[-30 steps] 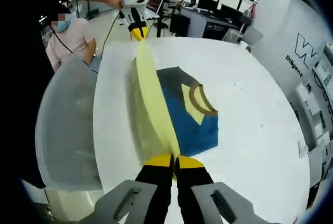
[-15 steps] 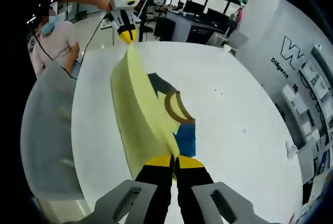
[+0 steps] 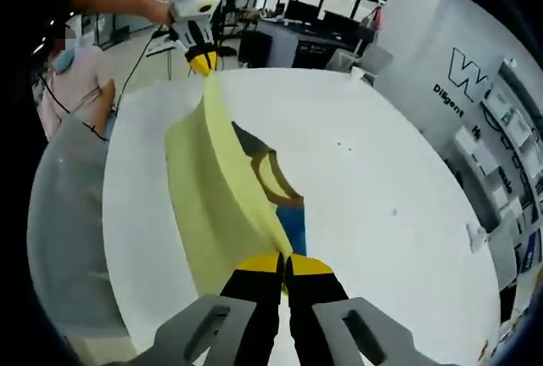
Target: Fold the garment on the visible template until the final outline fits inside the template.
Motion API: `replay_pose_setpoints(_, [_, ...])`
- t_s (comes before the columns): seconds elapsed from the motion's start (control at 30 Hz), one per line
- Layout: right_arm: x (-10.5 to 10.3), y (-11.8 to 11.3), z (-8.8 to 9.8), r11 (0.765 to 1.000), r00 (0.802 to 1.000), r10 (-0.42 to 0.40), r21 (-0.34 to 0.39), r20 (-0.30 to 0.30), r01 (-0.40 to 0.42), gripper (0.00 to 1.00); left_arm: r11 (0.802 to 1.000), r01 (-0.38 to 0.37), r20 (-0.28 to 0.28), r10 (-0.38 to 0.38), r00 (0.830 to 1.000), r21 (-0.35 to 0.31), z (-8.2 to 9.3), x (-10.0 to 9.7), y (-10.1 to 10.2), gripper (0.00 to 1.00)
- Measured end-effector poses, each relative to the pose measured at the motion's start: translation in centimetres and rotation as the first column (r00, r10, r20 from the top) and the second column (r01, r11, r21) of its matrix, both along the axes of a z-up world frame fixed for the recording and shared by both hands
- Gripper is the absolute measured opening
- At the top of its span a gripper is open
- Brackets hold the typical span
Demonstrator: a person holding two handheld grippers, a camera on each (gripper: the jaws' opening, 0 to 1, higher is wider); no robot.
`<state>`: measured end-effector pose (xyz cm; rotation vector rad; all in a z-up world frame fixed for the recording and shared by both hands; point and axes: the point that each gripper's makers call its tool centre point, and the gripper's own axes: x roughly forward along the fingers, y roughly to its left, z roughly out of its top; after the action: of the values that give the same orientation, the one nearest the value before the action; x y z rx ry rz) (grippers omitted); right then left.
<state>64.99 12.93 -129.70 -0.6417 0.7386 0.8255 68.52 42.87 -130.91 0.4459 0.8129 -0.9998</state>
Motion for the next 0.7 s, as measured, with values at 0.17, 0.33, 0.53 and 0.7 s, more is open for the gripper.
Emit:
replay_pose_setpoints(0.17, [1.5,-0.4,-1.1,1.0,0.999,-0.029,0.008,-0.013,0.029,0.0,1.0,-0.011,0.001,0.011,1.0,0.012,-0.7,1.1,0.0,0.01])
replay_pose_setpoints(0.33, [2.8,-0.5,-2.4,0.998,0.998,-0.06,0.003,-0.018,0.06,0.0,0.999,-0.024,0.024,0.023,0.999,0.029,-1.7,2.4,-0.3,0.01])
replay_pose_setpoints(0.53, [3.8,-0.8,-5.1,0.992,0.991,-0.119,0.041,-0.057,0.122,0.0,0.997,-0.06,0.019,0.059,0.998,0.052,-4.0,3.4,-0.4,0.01])
replay_pose_setpoints(0.7, [4.8,-0.8,-6.9,0.99,0.99,-0.136,0.039,-0.047,0.138,0.0,0.994,-0.089,0.018,0.088,0.996,0.066,-5.2,3.9,-0.5,0.01])
